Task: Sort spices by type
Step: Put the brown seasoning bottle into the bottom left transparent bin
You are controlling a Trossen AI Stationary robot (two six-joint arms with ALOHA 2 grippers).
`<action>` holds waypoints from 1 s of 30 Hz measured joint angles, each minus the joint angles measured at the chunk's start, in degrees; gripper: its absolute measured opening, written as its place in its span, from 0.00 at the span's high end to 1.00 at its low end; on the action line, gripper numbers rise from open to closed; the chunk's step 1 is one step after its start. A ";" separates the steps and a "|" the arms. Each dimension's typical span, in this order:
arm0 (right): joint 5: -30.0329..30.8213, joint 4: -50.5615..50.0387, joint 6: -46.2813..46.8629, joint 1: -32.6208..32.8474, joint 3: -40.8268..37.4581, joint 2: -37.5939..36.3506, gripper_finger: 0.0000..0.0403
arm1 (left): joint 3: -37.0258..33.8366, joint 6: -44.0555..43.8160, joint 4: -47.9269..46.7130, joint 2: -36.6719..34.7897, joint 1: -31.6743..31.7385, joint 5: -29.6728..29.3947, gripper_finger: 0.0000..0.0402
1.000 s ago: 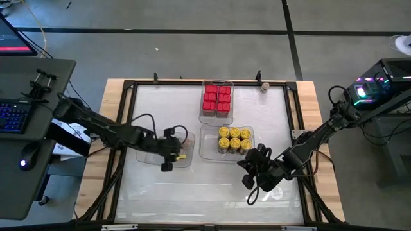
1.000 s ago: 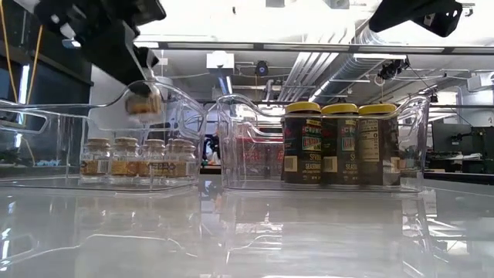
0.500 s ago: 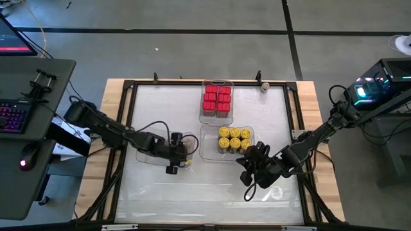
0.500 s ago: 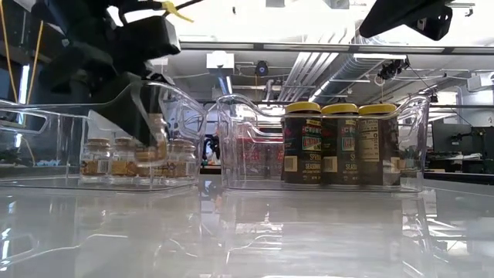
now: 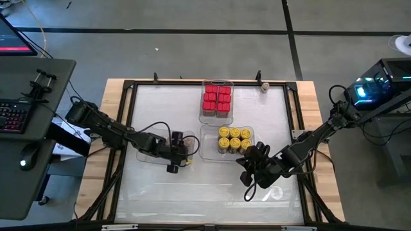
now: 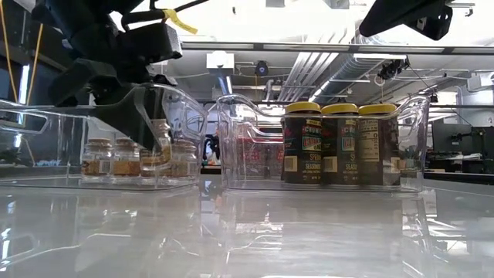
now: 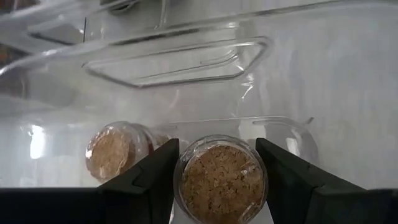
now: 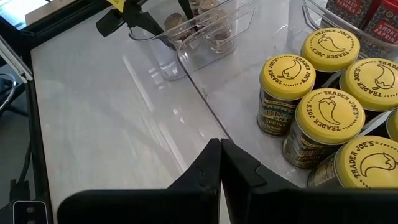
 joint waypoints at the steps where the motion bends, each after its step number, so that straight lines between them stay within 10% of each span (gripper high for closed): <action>1: 0.00 0.00 0.01 0.00 0.00 0.00 1.00 | 0.00 1.15 0.22 0.00 0.00 -0.15 0.54; 30: -0.01 2.34 0.01 0.00 0.00 0.00 1.00 | 0.09 3.53 4.12 -0.09 4.87 2.68 0.45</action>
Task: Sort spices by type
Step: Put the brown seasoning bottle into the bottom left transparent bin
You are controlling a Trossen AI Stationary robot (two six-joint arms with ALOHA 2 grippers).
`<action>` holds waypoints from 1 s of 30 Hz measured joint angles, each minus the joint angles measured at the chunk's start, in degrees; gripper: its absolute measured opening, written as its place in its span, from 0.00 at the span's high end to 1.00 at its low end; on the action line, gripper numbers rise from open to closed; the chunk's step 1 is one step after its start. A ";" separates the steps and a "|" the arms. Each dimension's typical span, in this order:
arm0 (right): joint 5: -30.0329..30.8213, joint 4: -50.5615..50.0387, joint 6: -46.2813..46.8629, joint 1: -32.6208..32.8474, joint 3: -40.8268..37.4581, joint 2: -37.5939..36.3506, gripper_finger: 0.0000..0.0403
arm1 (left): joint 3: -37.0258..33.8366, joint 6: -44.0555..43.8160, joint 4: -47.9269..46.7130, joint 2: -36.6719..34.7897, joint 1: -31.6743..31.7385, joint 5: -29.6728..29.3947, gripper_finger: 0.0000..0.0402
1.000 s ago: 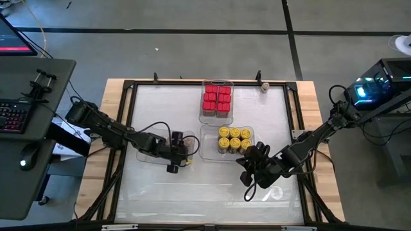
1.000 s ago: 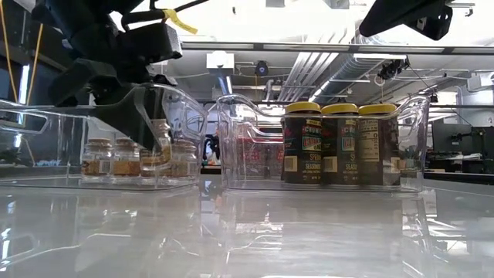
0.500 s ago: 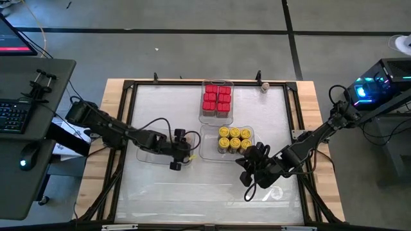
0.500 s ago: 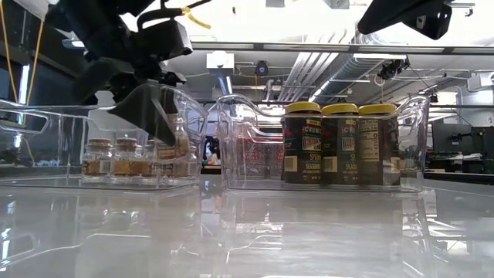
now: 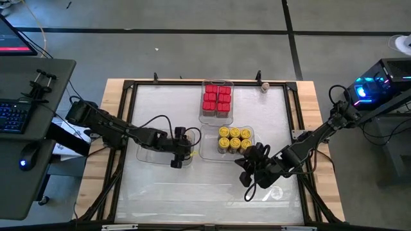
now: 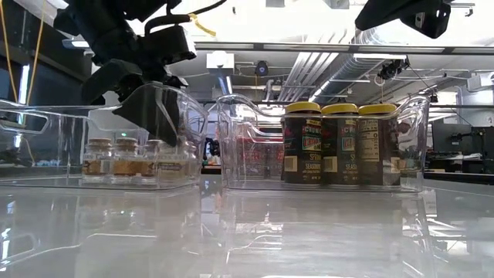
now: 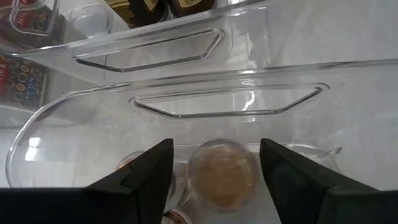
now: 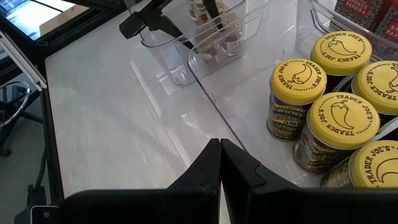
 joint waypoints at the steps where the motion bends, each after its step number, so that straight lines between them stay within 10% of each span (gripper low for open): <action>1: -0.02 0.18 0.00 0.00 0.00 0.00 1.00 | 0.00 0.01 -0.02 0.00 0.00 -0.02 0.43; 14: -0.08 0.46 0.00 0.00 0.00 0.00 1.00 | 3.99 3.70 -2.68 0.01 -0.28 -0.73 0.34; 30: 8.01 10.52 -8.18 -4.48 3.13 -0.20 1.00 | 22.83 -3.20 -41.17 -1.10 -0.57 0.42 0.35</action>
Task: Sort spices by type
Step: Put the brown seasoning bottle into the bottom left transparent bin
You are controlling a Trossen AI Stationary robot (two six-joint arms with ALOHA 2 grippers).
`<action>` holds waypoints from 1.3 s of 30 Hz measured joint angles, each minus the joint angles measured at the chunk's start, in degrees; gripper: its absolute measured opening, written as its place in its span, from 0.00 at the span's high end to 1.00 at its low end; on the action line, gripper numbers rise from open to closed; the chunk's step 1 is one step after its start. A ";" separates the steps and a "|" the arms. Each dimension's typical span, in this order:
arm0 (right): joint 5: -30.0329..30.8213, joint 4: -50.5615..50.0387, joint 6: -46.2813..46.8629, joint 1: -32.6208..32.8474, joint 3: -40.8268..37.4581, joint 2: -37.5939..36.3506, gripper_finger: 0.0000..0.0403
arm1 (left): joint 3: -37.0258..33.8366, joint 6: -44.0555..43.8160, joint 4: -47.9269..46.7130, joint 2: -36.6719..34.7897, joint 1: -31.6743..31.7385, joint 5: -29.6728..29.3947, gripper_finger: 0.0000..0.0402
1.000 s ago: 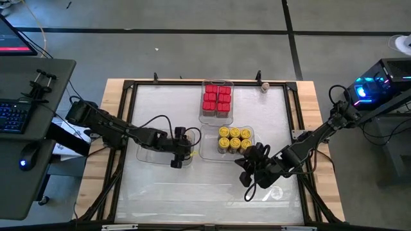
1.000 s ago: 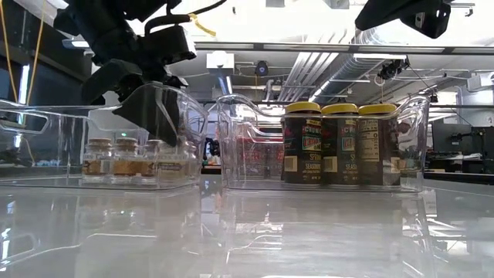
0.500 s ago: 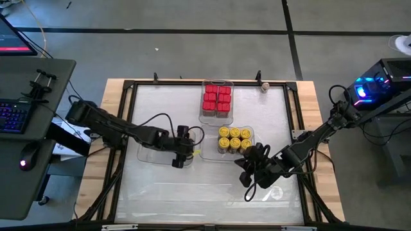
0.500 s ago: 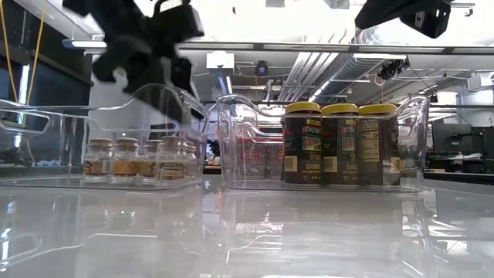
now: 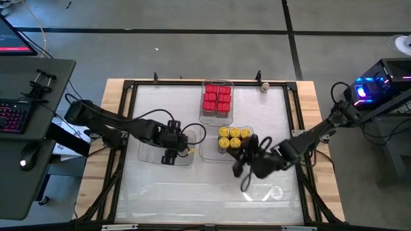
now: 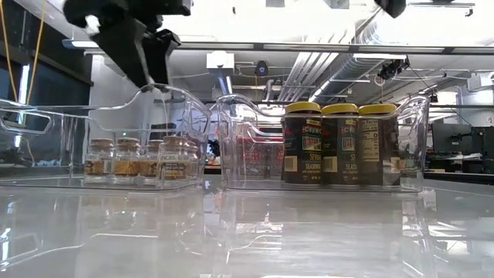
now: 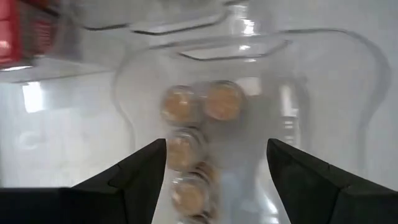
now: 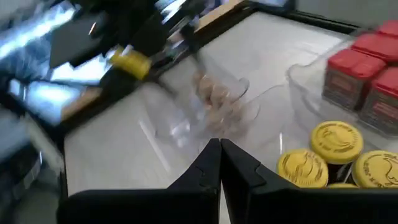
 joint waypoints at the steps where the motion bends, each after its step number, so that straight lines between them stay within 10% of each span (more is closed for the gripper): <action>1: 0.15 -0.32 1.97 -1.28 0.42 -0.01 1.00 | -0.10 0.08 -0.34 -0.52 0.01 1.56 0.35; 6: 1.00 -10.46 11.96 -9.72 2.58 -1.31 1.00 | -3.63 2.66 5.05 -6.66 0.66 8.34 0.35; 15: -15.68 -29.07 3.09 -39.36 -0.68 -7.95 1.00 | -14.39 -1.73 22.89 -21.45 8.04 0.36 0.35; 21: -34.52 -21.02 -14.76 -66.57 -8.11 -8.30 1.00 | -15.07 -5.57 31.01 -23.27 15.51 -7.53 0.35; 26: -36.77 -10.04 -19.47 -82.60 -13.10 -7.15 1.00 | -14.96 -12.90 41.15 -23.36 19.25 -8.72 0.35; 39: -38.06 -2.45 -19.88 -91.62 -13.69 1.29 1.00 | -14.96 -15.37 49.38 -23.34 23.21 -8.83 0.35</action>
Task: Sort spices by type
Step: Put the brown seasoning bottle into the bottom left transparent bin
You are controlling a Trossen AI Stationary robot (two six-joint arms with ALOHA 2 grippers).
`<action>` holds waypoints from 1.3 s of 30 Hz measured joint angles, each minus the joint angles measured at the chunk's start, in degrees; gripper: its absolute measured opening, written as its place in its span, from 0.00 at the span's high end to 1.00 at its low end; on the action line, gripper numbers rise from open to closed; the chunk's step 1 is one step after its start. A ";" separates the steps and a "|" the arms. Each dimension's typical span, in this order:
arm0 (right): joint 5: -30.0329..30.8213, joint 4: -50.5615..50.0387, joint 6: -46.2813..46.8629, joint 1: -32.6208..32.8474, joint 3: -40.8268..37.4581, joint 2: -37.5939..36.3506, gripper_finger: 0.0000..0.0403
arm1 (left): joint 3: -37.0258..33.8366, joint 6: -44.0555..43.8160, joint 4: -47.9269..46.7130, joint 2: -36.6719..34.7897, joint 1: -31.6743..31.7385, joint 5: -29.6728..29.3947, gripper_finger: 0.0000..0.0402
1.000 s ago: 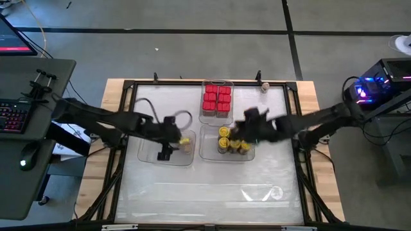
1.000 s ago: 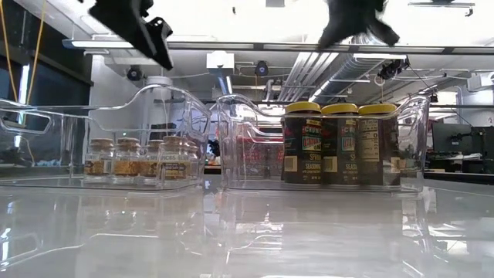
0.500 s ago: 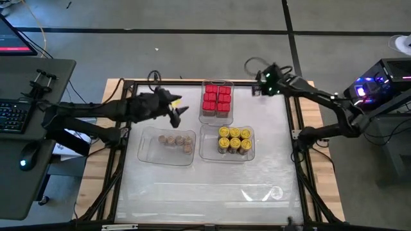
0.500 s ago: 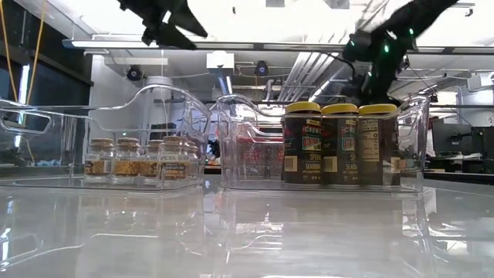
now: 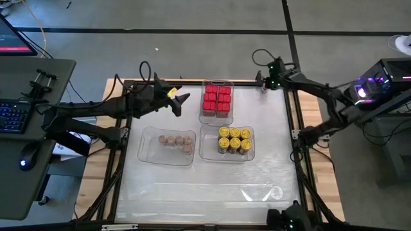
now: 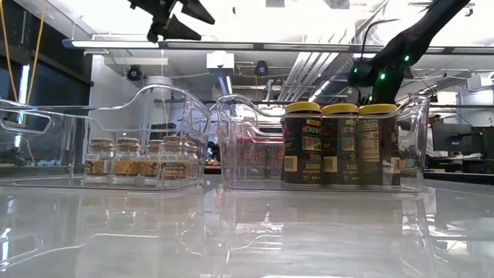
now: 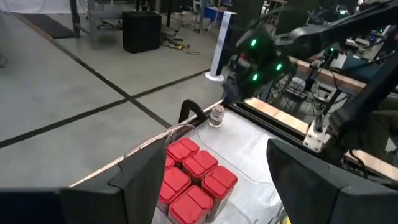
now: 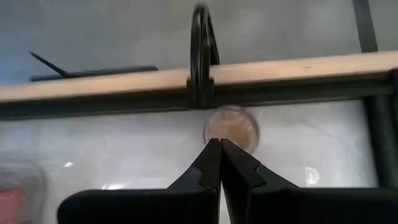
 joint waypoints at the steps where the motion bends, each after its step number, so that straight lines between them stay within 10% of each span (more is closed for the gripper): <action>1: -0.10 0.46 0.00 0.02 -0.04 1.22 1.00 | 0.00 0.03 0.24 0.00 0.14 0.02 0.35; 22: -3.38 3.97 -4.69 -1.51 0.35 7.11 1.00 | 0.07 6.48 -1.03 -1.03 0.20 0.13 0.35; 39: -5.32 -27.14 -8.59 8.10 -5.85 -10.82 1.00 | 0.07 10.23 -5.02 -1.51 0.59 -2.71 0.35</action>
